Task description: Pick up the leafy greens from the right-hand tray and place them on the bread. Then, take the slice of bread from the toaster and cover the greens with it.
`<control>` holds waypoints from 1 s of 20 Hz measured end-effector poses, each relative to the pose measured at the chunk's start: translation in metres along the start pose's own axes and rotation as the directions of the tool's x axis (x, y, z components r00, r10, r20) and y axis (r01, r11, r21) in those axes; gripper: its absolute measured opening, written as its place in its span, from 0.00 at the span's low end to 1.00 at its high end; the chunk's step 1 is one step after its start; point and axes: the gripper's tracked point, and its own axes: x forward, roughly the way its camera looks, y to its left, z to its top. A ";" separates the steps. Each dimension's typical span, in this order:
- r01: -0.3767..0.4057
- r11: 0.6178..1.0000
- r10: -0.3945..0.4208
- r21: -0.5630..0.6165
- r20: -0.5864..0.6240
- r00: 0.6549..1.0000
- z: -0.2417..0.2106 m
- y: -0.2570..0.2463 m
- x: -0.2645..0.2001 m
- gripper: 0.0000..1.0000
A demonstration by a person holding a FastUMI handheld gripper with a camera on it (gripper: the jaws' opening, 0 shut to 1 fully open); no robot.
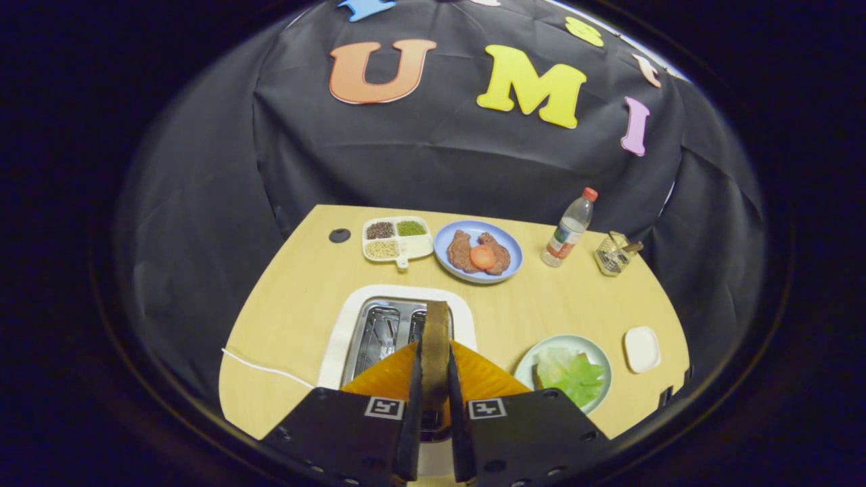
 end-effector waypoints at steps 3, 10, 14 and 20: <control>-0.038 0.999 0.038 -0.010 -0.009 0.999 0.004 -0.001 -0.006 0.16; -0.127 0.991 0.126 0.032 0.023 0.992 0.025 -0.022 -0.043 0.16; -0.202 0.975 0.201 0.097 0.016 0.979 0.044 -0.042 -0.071 0.16; -0.221 0.964 0.219 0.144 0.035 0.975 0.059 -0.101 -0.080 0.16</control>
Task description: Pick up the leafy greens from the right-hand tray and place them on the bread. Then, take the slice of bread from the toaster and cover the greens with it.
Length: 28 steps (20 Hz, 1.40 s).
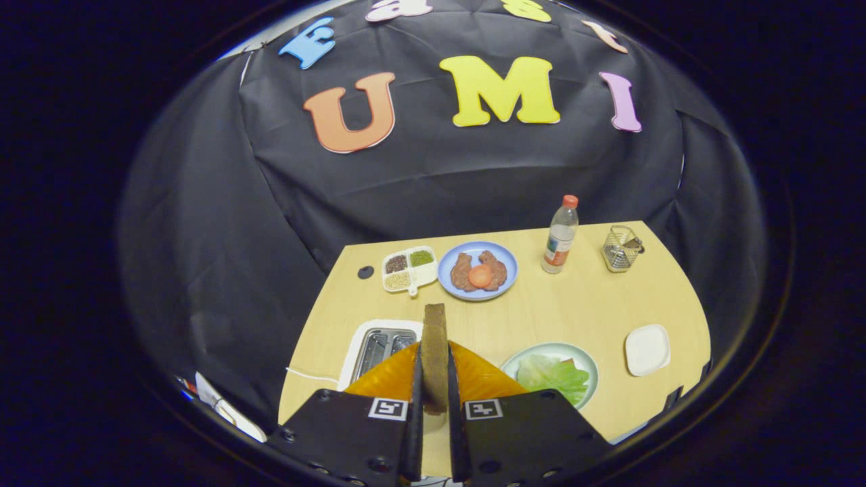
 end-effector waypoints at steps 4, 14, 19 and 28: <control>0.064 0.997 -0.063 0.034 -0.028 0.998 -0.012 -0.056 0.014 0.16; 0.119 0.978 -0.091 0.169 -0.167 0.982 -0.088 -0.132 0.080 0.16; 0.100 0.971 -0.064 0.218 -0.167 0.984 -0.105 -0.155 0.097 0.16; 0.164 0.962 -0.108 0.220 -0.246 0.963 -0.137 -0.213 0.114 0.17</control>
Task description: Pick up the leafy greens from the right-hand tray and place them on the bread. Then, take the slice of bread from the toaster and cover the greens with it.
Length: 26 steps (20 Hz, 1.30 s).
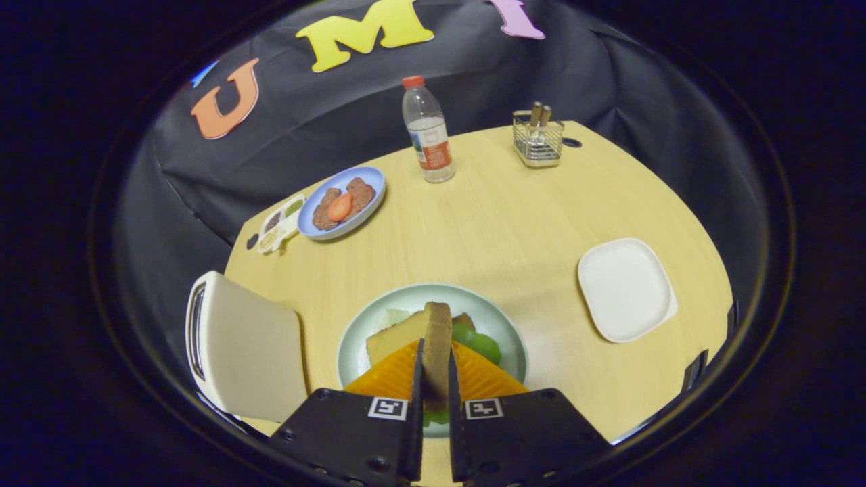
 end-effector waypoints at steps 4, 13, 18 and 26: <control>0.000 1.000 -0.001 -0.020 -0.046 0.999 -0.007 -0.013 0.015 0.23; -0.038 0.986 0.024 -0.162 -0.091 0.996 -0.007 -0.029 0.015 0.70; -0.108 0.973 0.104 -0.202 -0.031 0.994 0.013 -0.029 -0.028 0.94; -0.102 0.958 0.177 -0.266 0.274 0.945 0.088 -0.062 -0.159 0.97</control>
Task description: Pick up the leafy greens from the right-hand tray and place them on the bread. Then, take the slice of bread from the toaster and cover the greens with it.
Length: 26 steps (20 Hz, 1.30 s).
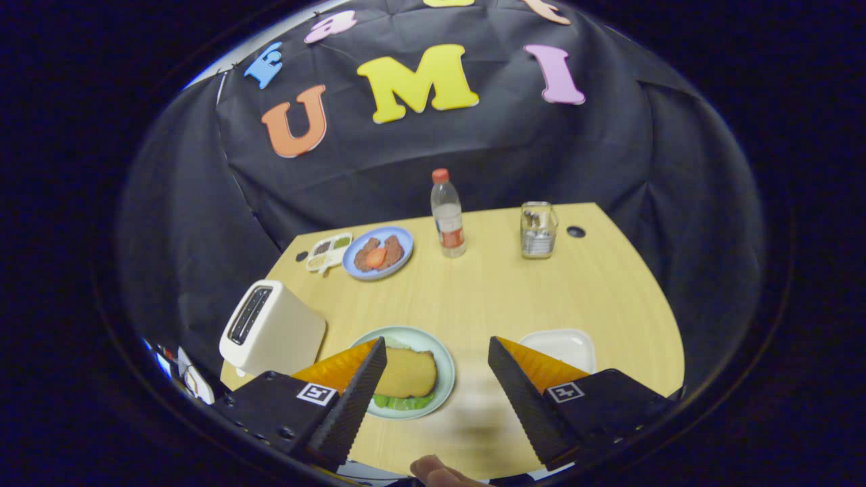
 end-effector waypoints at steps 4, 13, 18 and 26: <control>0.033 0.998 -0.022 -0.058 0.194 0.981 0.053 -0.019 -0.064 0.97; 0.205 0.977 -0.138 -0.058 0.562 0.815 0.114 -0.028 -0.200 0.96; 0.165 0.983 -0.091 -0.079 0.573 0.815 0.087 0.003 -0.229 0.96; 0.165 0.982 -0.084 -0.095 0.561 0.823 0.067 0.020 -0.228 0.96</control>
